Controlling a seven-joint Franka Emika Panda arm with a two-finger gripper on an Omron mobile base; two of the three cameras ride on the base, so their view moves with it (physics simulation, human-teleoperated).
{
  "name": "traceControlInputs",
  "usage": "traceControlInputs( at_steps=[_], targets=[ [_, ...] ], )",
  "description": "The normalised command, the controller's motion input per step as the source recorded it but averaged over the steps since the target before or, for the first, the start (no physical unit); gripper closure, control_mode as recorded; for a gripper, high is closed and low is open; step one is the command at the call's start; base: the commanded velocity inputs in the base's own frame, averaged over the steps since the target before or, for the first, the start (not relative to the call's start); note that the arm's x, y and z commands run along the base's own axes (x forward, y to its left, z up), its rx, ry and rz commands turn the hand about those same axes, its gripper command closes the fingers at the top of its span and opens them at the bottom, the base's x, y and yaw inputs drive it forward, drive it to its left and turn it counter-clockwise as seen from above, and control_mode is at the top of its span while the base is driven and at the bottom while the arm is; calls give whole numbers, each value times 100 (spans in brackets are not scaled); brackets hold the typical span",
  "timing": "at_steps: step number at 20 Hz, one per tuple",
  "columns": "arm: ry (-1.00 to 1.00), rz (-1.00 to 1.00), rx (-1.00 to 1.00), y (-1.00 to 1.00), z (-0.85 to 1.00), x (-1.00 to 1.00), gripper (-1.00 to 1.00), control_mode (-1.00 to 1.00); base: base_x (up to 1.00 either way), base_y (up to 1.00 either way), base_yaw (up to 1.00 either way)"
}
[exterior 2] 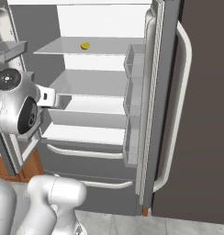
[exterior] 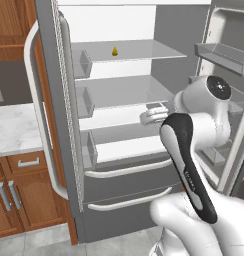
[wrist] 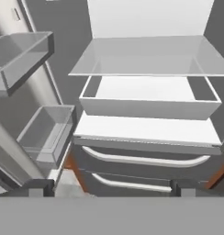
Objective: There is a bowl on the dining counter. Grab a lemon wedge from the fridge and place it in the bowl. Then get the liquor bottle and glass cup from the cabinet and place them next to the bowl.
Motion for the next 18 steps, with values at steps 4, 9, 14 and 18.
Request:
traceControlInputs(
  at_steps=[4, 9, 14, 18],
  targets=[
    [-22, -8, -12, -4, 0, -57, -100, -100, 0, 0, 0],
    [-6, -5, -3, -2, 0, -25, -100, -100, 0, 0, 0],
    [2, -1, 0, 0, 0, 10, -100, 100, 11, -1, 0],
    [0, 0, 0, 0, 0, 0, -100, 100, 41, -3, 0]
  ],
)
